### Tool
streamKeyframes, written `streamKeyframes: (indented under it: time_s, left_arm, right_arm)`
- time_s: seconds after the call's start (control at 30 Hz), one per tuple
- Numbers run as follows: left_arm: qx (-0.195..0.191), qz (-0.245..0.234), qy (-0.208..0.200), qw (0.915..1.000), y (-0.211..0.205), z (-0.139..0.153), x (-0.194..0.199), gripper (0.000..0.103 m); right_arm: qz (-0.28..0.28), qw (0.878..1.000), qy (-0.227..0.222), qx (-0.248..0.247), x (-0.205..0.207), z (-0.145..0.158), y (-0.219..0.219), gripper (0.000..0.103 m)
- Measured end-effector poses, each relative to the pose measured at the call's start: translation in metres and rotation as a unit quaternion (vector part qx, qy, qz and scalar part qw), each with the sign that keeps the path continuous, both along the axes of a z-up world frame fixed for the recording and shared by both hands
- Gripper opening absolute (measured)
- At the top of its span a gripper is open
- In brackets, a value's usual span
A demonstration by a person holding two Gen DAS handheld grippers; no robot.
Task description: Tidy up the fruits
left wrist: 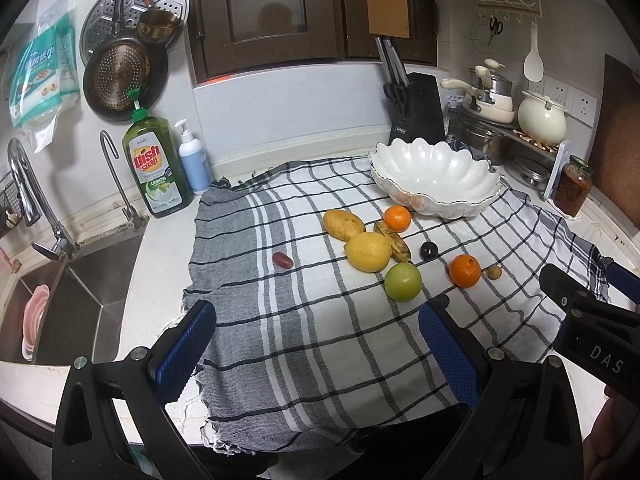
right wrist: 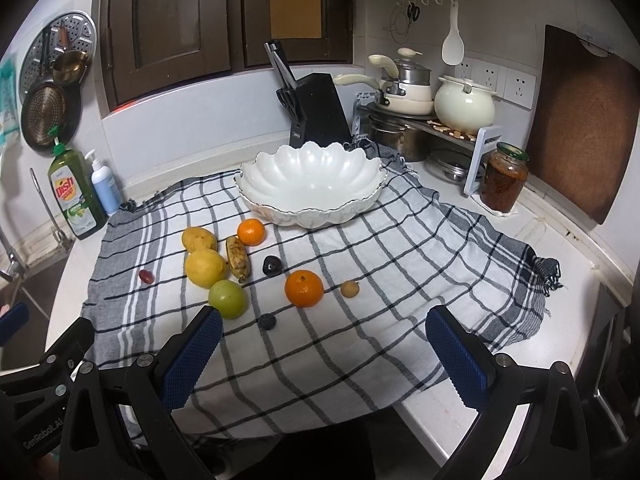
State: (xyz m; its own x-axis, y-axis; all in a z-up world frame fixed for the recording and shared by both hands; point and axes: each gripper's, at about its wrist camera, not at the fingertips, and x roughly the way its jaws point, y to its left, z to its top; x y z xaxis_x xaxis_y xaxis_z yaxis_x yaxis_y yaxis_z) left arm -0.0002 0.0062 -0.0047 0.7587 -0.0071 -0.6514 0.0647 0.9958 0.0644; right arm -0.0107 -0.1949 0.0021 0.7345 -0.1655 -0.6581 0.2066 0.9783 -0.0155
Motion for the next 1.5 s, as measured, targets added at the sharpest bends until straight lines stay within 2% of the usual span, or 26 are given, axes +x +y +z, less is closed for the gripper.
streamKeyframes:
  time_s: [1.2,1.5]
  left_arm:
    - [0.001,-0.005,0.006,1.0000,-0.010,-0.004,0.004,0.103]
    - [0.005,-0.018,0.012,0.9998,-0.019,-0.022,0.017,0.103]
  right_arm:
    - [0.000,1.000,0.002,0.000,0.007,-0.003,-0.001,0.103]
    - [-0.003,1.000,0.014,0.000,0.020,-0.027,-0.016,0.103]
